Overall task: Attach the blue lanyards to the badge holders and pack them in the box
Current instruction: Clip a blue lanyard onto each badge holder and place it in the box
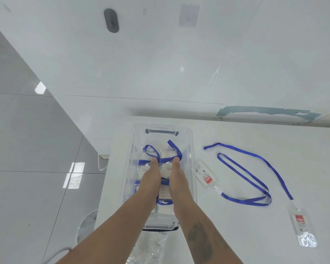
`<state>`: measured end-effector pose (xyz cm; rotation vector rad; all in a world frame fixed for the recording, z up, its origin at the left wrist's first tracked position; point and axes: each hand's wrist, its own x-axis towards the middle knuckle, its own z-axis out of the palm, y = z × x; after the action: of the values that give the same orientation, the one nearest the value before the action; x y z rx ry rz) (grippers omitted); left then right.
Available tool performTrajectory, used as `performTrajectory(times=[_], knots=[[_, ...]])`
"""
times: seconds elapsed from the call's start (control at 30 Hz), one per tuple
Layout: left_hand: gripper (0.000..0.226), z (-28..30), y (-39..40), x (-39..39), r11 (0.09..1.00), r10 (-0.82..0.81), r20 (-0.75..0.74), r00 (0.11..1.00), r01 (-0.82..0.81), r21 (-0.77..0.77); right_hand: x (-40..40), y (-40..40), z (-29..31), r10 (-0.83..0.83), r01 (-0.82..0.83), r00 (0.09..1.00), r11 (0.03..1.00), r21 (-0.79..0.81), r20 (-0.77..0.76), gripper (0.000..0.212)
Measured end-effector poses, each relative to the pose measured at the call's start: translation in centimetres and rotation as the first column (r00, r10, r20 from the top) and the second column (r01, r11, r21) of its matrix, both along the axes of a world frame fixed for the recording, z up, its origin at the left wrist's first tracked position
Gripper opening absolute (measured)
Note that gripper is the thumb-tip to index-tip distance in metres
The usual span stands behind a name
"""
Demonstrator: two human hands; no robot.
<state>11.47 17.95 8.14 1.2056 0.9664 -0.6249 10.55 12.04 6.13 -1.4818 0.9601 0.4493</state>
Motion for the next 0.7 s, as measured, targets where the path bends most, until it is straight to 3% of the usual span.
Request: performTrajectory(times=[0.07, 0.2, 0.4, 0.53, 0.7], knots=[[0.051, 0.8, 0.1, -0.1, 0.999, 0.030, 0.006, 1.000, -0.030, -0.033, 0.2, -0.1, -1.4, 0.023, -0.023, 1.000, 0.999, -0.024, -0.002, 0.108], [0.054, 1.3, 0.3, -0.2, 0.999, 0.049, 0.007, 0.999, -0.049, -0.013, 0.4, -0.1, -1.5, 0.067, -0.067, 0.998, 0.997, -0.033, -0.010, 0.122], [0.056, 1.2, 0.4, -0.2, 1.000, 0.000, 0.007, 1.000, 0.000, 0.012, 0.2, -0.3, 0.9, 0.058, -0.058, 0.998, 0.998, -0.030, 0.003, 0.127], [0.057, 0.9, 0.5, -0.2, 0.999, -0.036, -0.007, 0.999, 0.036, 0.013, -0.2, -0.3, 3.3, 0.062, -0.062, 0.998, 0.998, -0.029, -0.011, 0.106], [0.055, 1.4, 0.1, -0.7, 0.992, -0.122, -0.009, 0.992, 0.122, -0.012, -1.9, -0.9, 7.2, 0.031, -0.032, 0.999, 0.998, 0.049, 0.028, 0.059]])
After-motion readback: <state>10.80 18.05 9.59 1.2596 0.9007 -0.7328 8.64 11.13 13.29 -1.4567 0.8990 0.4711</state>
